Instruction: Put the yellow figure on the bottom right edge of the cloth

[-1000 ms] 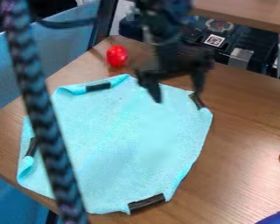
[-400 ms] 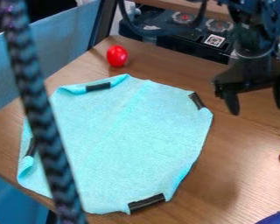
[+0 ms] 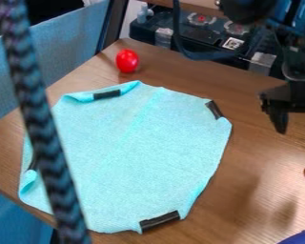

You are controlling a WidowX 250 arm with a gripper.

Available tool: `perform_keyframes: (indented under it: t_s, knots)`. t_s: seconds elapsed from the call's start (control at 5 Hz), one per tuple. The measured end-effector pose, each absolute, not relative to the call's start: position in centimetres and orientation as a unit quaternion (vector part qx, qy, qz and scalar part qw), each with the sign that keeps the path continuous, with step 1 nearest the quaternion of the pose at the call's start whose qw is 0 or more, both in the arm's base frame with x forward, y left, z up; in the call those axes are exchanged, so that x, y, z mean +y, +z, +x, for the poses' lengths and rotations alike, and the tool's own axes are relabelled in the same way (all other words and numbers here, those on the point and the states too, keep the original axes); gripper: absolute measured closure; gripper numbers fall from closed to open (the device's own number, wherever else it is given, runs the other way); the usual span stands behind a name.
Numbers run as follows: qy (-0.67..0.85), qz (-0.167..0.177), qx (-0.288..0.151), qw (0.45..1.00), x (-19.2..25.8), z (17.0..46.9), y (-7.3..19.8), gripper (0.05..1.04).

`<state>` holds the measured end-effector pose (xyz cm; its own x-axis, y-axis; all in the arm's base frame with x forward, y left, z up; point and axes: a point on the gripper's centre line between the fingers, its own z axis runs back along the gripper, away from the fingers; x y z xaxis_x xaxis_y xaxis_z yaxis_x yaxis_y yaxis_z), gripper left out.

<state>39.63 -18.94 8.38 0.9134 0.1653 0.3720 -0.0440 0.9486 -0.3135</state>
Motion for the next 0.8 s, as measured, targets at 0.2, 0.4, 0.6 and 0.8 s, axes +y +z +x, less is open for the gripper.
perform_keyframes:
  t_s: [0.2, 0.4, 0.6, 0.8]
  knots:
    - [0.017, -0.146, -0.203, 0.968, -20.1, 40.1, 7.6, 0.084]
    - [-0.006, -0.147, -0.207, 0.967, -21.7, 40.4, 7.6, 0.083]
    - [-0.015, -0.135, -0.214, 0.967, -23.2, 40.9, 7.3, 0.084]
    - [-0.024, -0.123, -0.211, 0.969, -24.9, 41.1, 6.3, 0.084]
